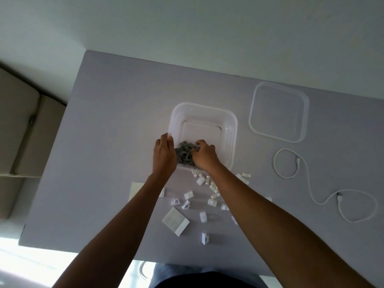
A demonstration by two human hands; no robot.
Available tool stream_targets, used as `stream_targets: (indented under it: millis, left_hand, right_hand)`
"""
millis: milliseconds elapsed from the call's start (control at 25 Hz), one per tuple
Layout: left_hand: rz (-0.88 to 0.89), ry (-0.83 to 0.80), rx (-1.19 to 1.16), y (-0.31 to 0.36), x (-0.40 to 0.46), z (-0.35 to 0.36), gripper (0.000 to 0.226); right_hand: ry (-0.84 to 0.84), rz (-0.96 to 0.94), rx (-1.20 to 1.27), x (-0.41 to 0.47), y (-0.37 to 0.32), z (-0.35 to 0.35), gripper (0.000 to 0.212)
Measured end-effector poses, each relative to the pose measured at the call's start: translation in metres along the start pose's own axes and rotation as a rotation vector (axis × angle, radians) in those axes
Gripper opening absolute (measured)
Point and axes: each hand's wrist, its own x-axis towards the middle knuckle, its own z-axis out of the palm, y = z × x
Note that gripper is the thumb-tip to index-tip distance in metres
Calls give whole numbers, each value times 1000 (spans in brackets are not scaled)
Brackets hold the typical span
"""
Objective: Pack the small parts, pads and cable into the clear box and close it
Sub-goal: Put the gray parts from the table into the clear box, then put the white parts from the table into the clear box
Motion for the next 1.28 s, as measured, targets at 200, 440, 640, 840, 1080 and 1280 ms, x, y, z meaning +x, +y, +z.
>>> stream_targets:
  millis: [200, 440, 640, 840, 1080, 1280]
  left_hand:
    - [4, 2, -12, 1, -1, -1, 40]
    - [9, -20, -2, 3, -3, -5, 37]
    - [-69, -9, -4, -6, -20, -12, 50]
    - [-17, 118, 8, -11, -53, -17, 37]
    - [65, 106, 94, -44, -103, -25, 20]
    - [307, -368, 457, -68, -113, -26, 37]
  right_hand:
    - [-55, -19, -42, 1, -19, 20, 41]
    - [-55, -77, -25, 4, -17, 22, 43]
    - [15, -202, -1, -15, -9, 7, 48]
    - [293, -416, 155, -57, 6, -14, 23]
    - [251, -608, 90, -104, 65, 17, 19]
    - [204, -419, -222, -86, 97, 46, 55]
